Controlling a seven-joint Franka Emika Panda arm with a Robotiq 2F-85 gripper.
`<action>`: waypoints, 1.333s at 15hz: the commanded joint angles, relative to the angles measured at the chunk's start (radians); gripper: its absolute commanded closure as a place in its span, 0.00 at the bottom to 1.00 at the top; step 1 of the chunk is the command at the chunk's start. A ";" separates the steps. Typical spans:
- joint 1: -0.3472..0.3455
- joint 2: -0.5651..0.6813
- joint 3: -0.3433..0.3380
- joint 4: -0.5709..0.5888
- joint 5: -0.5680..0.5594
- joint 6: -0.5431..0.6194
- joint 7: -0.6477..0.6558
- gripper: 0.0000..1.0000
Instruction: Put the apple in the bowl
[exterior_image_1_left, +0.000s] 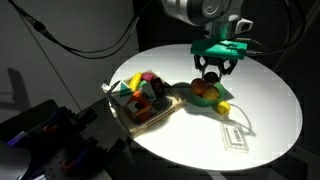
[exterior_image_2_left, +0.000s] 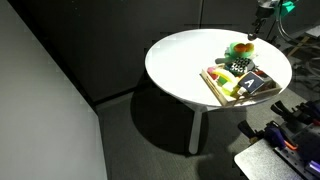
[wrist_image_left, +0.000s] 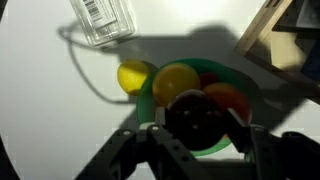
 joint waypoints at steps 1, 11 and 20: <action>0.000 0.041 0.002 0.052 0.003 0.016 -0.003 0.64; -0.003 0.140 0.002 0.140 -0.009 0.028 0.002 0.64; 0.000 0.142 -0.005 0.141 -0.013 0.021 0.019 0.00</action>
